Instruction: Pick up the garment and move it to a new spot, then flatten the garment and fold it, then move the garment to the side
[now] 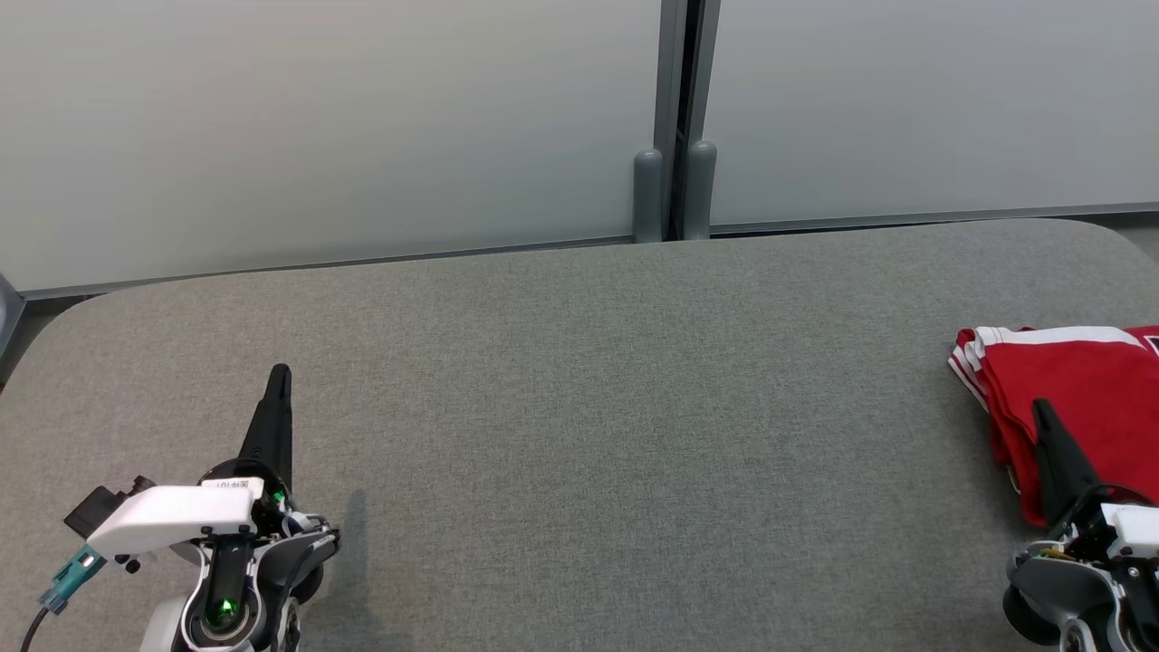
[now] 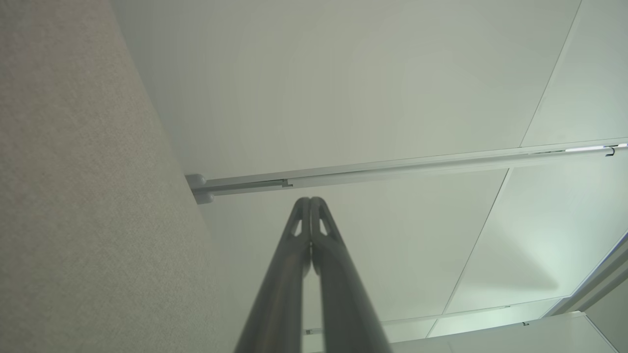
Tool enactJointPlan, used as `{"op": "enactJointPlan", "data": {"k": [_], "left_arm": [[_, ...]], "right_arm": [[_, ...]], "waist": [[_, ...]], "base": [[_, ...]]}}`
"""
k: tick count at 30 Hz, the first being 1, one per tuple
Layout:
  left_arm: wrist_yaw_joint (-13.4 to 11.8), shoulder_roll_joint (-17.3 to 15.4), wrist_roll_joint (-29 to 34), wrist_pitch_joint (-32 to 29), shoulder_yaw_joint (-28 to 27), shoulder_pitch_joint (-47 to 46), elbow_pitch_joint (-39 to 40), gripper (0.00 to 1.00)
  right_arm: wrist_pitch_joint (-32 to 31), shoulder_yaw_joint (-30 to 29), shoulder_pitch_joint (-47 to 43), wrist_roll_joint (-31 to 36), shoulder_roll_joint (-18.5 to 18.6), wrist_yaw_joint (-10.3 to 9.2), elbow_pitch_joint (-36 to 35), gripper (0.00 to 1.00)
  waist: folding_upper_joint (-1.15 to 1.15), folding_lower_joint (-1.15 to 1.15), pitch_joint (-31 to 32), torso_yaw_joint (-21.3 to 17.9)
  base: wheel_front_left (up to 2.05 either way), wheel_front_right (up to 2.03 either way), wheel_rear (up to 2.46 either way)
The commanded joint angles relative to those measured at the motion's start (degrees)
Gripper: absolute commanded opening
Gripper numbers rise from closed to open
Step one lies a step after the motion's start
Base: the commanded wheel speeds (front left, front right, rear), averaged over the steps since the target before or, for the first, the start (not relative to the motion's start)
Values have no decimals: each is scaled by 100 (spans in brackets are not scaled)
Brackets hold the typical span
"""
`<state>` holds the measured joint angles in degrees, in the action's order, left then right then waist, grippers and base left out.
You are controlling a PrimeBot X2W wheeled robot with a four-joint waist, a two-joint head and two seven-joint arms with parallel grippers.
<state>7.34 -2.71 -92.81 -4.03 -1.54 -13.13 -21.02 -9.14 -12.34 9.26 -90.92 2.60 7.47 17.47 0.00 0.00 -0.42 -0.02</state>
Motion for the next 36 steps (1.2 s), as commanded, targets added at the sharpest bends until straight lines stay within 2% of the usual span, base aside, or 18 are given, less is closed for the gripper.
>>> {"op": "enactJointPlan", "data": {"k": [1, 36], "left_arm": [[34, -32, -3, -13, -5, -52, 7, 0], [34, -32, -4, -12, -4, -51, 8, 0]], "right_arm": [[-10, -6, 44, -44, 53, 4, -24, 0], [-10, -4, 44, -45, 52, 4, -25, 0]], "waist": [[0, 0, 0, 0], [0, 0, 0, 0]], "base": [[0, 0, 0], [0, 0, 0]]}}
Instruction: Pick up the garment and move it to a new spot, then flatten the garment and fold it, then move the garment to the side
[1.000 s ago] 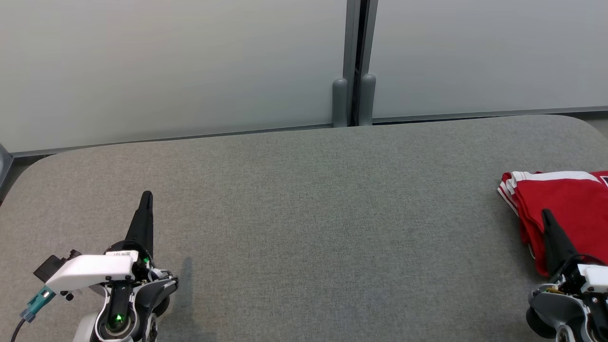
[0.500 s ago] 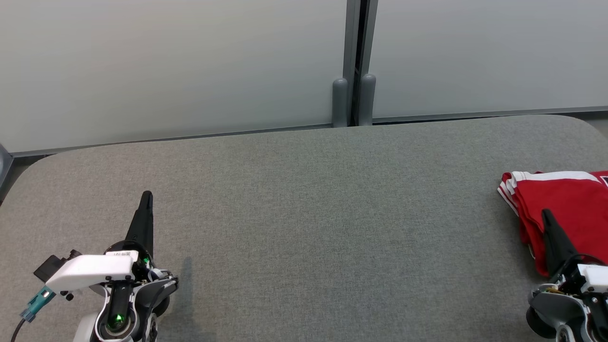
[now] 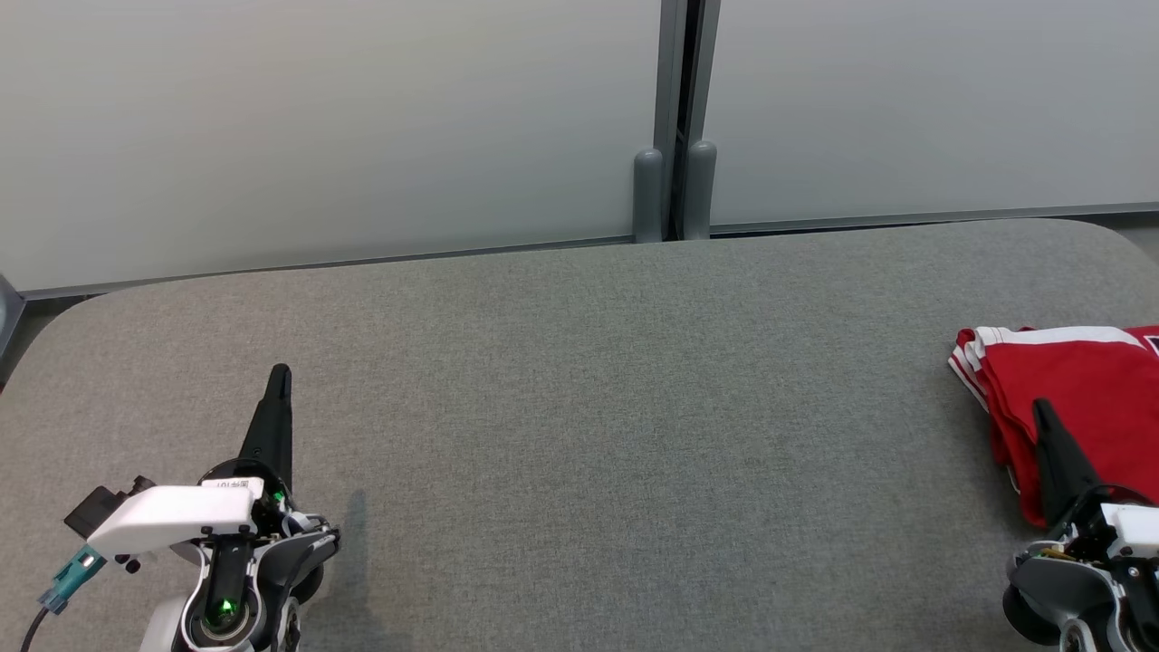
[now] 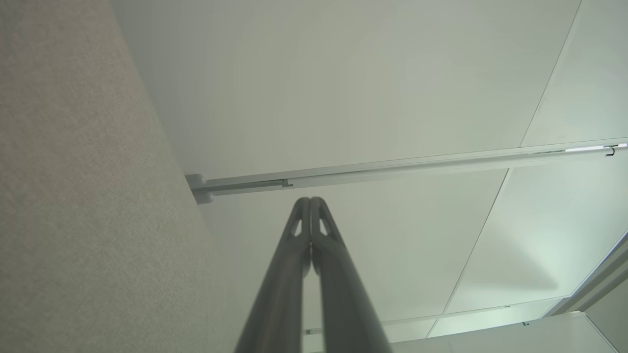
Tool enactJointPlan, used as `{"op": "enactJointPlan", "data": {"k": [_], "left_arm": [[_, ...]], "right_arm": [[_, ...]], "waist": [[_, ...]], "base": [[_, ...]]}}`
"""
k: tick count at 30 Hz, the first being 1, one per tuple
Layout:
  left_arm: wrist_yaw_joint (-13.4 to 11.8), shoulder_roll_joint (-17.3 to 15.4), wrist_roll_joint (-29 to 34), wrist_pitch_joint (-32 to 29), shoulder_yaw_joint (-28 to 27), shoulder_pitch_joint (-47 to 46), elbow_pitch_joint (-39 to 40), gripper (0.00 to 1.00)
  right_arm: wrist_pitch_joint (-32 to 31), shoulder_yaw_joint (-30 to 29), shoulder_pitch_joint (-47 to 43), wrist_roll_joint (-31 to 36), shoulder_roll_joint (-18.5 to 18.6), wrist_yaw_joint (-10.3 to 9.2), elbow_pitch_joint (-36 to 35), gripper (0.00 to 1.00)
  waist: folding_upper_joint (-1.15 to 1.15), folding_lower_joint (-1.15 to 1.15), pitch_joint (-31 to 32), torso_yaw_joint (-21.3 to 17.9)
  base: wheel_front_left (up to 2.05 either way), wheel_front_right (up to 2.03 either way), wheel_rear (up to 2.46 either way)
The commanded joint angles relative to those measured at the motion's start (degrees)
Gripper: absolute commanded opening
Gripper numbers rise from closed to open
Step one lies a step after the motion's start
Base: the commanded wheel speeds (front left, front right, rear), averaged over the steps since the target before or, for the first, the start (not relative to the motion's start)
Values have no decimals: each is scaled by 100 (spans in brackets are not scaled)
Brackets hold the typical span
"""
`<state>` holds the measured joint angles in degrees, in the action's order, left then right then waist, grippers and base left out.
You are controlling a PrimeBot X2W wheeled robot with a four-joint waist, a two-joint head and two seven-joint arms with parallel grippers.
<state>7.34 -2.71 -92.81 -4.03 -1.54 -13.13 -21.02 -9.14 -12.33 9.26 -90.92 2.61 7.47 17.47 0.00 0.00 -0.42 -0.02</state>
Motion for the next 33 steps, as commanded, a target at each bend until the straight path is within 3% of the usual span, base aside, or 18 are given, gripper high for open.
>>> {"op": "enactJointPlan", "data": {"k": [1, 33], "left_arm": [[34, -32, -4, -12, -4, -51, 8, 0], [34, -32, -4, -12, -4, -51, 9, 0]], "right_arm": [[-9, -6, 44, -45, 51, 4, -25, 0], [-9, -5, 44, -45, 51, 4, -25, 0]], "waist": [[0, 0, 0, 0], [0, 0, 0, 0]], "base": [[0, 0, 0], [0, 0, 0]]}}
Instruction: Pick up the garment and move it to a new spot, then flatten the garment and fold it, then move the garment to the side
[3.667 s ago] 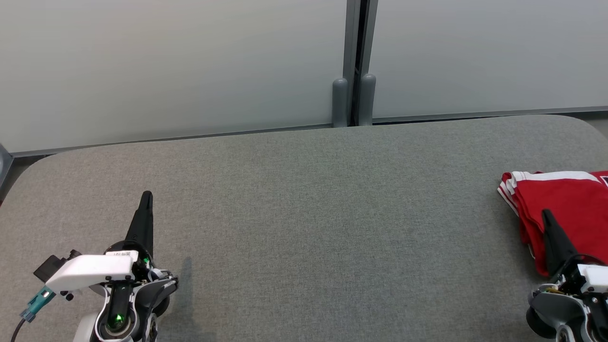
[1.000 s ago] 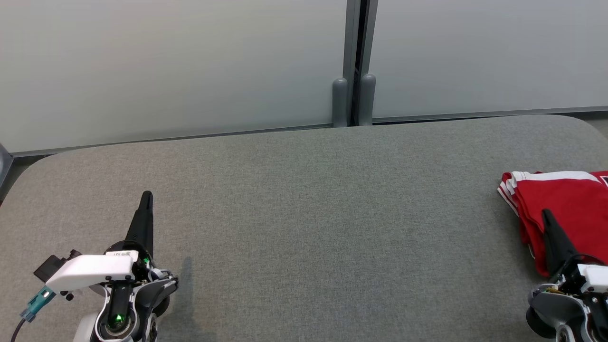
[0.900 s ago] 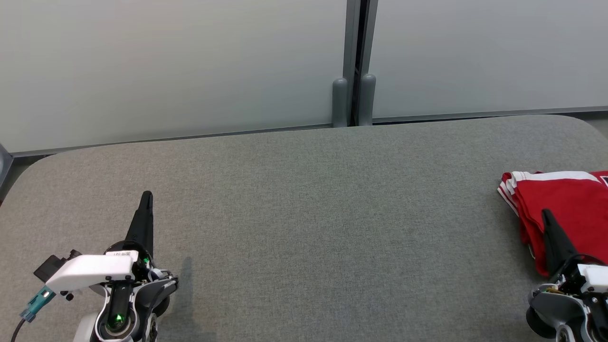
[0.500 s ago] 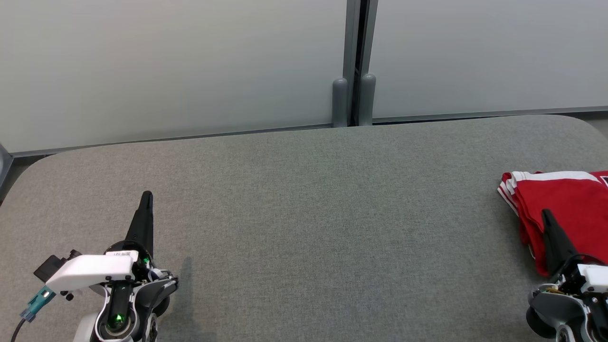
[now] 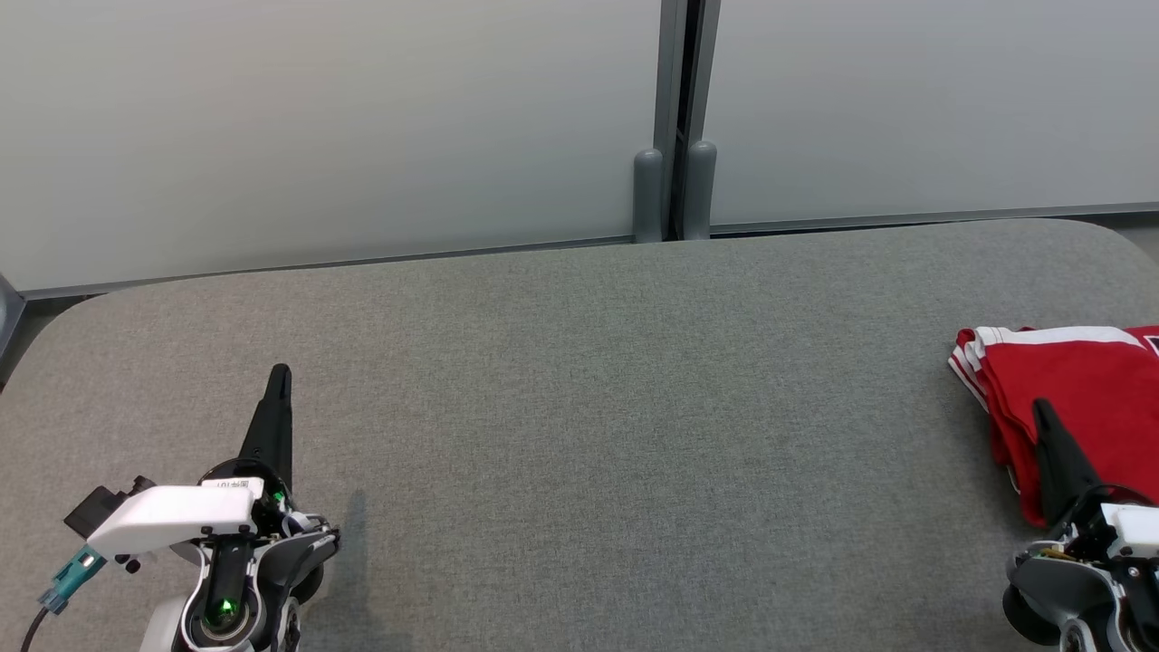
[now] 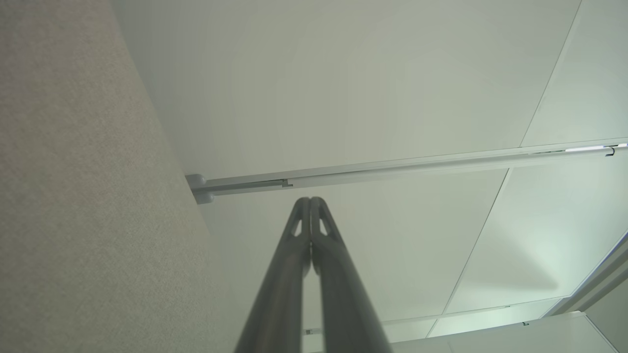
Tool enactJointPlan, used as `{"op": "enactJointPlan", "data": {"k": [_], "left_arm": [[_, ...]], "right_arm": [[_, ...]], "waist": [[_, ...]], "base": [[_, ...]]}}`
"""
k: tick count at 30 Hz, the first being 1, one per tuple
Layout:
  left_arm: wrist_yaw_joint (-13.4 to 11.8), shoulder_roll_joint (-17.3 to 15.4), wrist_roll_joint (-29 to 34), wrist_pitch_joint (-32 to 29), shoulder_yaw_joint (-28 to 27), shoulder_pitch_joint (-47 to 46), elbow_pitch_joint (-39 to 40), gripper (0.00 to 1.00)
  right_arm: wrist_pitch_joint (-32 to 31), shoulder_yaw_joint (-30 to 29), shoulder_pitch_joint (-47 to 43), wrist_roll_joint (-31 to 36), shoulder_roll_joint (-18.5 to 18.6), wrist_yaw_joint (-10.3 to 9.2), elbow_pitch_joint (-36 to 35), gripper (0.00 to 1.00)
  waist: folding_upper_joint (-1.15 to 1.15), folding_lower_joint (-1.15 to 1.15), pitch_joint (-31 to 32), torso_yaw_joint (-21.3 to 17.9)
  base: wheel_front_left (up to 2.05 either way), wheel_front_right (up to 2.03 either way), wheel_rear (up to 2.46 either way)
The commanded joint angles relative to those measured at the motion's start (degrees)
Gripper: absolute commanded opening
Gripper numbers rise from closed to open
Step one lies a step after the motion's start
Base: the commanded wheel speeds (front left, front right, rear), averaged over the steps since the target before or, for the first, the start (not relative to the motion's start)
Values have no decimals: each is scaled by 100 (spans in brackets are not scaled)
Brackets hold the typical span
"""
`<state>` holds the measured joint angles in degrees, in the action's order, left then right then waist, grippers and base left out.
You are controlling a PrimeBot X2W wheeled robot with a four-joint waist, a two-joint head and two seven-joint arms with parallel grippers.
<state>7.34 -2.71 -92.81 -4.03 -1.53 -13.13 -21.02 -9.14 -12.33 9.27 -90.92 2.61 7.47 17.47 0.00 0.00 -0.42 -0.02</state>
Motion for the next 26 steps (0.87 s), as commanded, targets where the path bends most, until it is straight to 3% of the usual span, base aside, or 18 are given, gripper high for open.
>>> {"op": "enactJointPlan", "data": {"k": [1, 26], "left_arm": [[34, -32, -4, -12, -5, -51, 9, 0], [34, -32, -5, -11, -5, -51, 9, 0]], "right_arm": [[-9, -5, 43, -45, 51, 4, -25, 0], [-8, -4, 43, -45, 51, 4, -25, 0]], "waist": [[0, 0, 0, 0], [0, 0, 0, 0]], "base": [[0, 0, 0], [0, 0, 0]]}}
